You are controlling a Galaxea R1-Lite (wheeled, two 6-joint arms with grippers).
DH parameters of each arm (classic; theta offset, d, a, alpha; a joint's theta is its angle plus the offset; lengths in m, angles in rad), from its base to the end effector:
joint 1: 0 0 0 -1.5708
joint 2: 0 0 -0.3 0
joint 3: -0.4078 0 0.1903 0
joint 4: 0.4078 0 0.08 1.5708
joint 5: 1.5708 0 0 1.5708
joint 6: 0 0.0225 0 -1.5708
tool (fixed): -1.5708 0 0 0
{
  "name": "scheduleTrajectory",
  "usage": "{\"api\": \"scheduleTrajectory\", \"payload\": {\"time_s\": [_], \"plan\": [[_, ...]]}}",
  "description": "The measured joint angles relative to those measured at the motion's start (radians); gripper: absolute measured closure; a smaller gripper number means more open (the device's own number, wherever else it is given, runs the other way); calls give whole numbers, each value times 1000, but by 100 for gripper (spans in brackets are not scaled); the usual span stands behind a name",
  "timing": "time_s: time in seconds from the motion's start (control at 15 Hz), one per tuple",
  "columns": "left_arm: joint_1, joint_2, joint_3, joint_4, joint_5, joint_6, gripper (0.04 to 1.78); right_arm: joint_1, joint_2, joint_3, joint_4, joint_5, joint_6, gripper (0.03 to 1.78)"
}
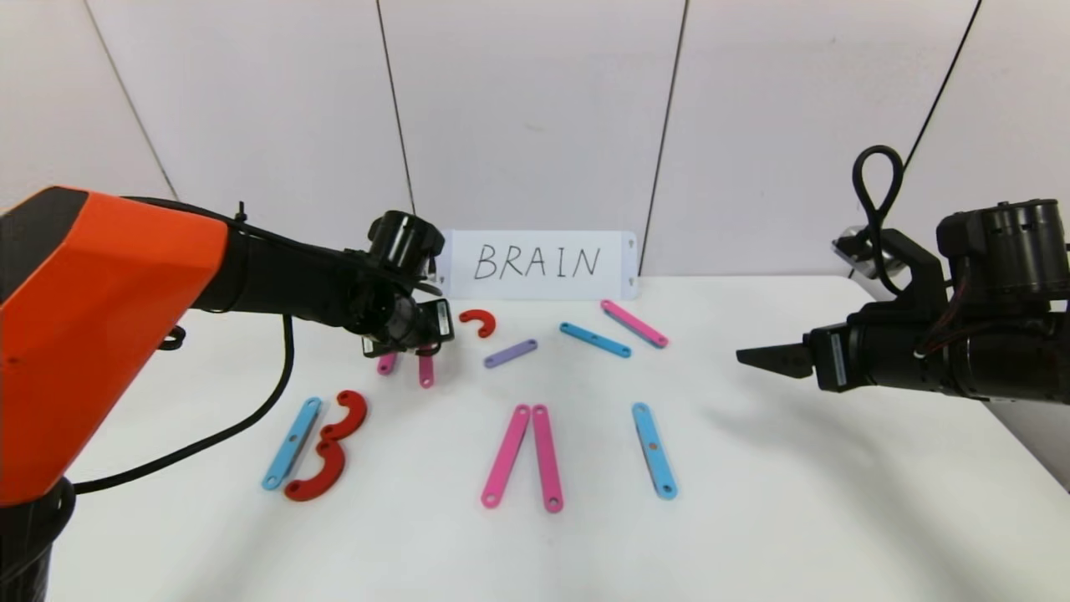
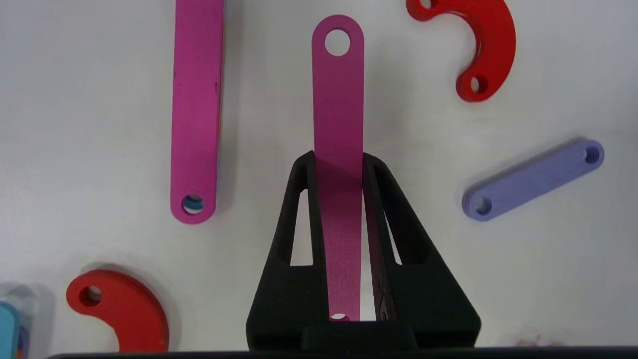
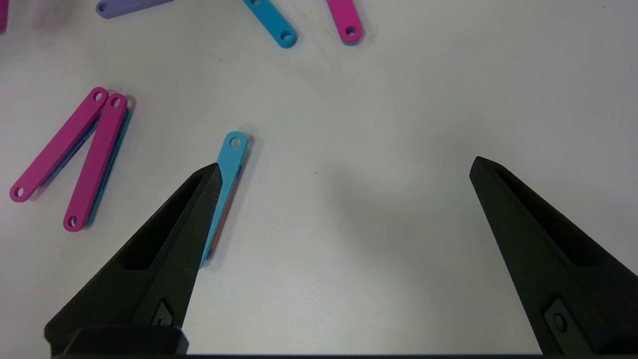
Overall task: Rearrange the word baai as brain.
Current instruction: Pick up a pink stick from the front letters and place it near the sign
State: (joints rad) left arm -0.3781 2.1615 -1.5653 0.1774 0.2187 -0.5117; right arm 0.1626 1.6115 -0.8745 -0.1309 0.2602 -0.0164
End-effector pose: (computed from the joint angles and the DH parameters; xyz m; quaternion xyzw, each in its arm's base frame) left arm 0.3986 -0.1531 0.1423 -0.1263 0.3675 0.0199 0.9212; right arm 0.2713 0.0504 0.1803 0.0069 0.2964 0.2027 0.9333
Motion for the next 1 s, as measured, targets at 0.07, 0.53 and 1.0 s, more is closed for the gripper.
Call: {"api": "scheduleTrajectory", "payload": {"time_s": [0.07, 0.53, 1.0], "plan": [[1, 18, -24, 0, 6, -17, 154, 0, 0, 1, 0, 0, 0, 7], [5, 82, -104, 2, 23, -86, 154, 1, 1, 1, 0, 0, 0, 7], [6, 114, -166, 66, 56, -151, 154, 1, 1, 1, 0, 0, 0, 7]]}}
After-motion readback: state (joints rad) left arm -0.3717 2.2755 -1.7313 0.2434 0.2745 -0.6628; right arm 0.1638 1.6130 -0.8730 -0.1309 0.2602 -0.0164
